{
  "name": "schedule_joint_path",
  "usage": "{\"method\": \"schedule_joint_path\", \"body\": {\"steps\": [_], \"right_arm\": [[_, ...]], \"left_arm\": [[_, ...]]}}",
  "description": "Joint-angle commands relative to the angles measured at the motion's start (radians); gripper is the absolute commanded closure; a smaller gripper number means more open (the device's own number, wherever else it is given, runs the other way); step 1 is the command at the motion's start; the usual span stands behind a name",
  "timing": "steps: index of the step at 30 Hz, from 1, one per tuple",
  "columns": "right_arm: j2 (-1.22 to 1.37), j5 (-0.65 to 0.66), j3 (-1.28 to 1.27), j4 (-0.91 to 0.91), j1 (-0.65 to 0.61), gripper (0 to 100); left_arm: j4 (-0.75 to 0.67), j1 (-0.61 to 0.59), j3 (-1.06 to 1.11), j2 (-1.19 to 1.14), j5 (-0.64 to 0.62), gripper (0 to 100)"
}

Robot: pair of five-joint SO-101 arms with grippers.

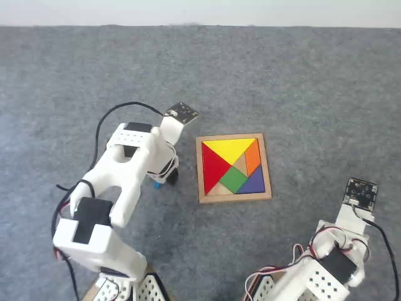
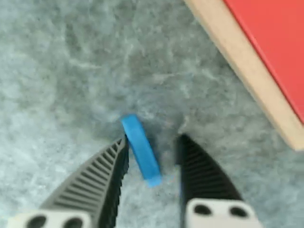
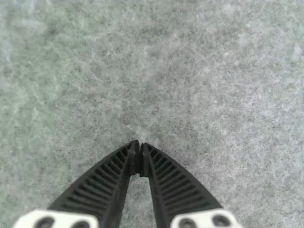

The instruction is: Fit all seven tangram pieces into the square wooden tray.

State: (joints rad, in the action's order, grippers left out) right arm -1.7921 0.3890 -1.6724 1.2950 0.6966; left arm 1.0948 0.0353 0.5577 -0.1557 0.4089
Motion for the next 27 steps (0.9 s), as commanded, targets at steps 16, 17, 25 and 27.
{"method": "schedule_joint_path", "body": {"steps": [16, 17, 25, 27], "right_arm": [[-0.001, -0.008, -0.012, 0.007, 0.008, 99.1], [-0.001, -0.008, -0.012, 0.007, 0.008, 99.1], [-0.001, -0.008, -0.012, 0.007, 0.008, 99.1], [-0.001, -0.008, -0.012, 0.007, 0.008, 99.1]], "left_arm": [[0.485, 0.212, -0.441, 0.002, 0.235, 99], [0.486, 0.25, -0.44, -0.002, 0.276, 99], [0.446, 0.489, -0.409, -0.011, 0.402, 99], [0.402, 0.542, -0.358, -0.009, 0.407, 99]]}}
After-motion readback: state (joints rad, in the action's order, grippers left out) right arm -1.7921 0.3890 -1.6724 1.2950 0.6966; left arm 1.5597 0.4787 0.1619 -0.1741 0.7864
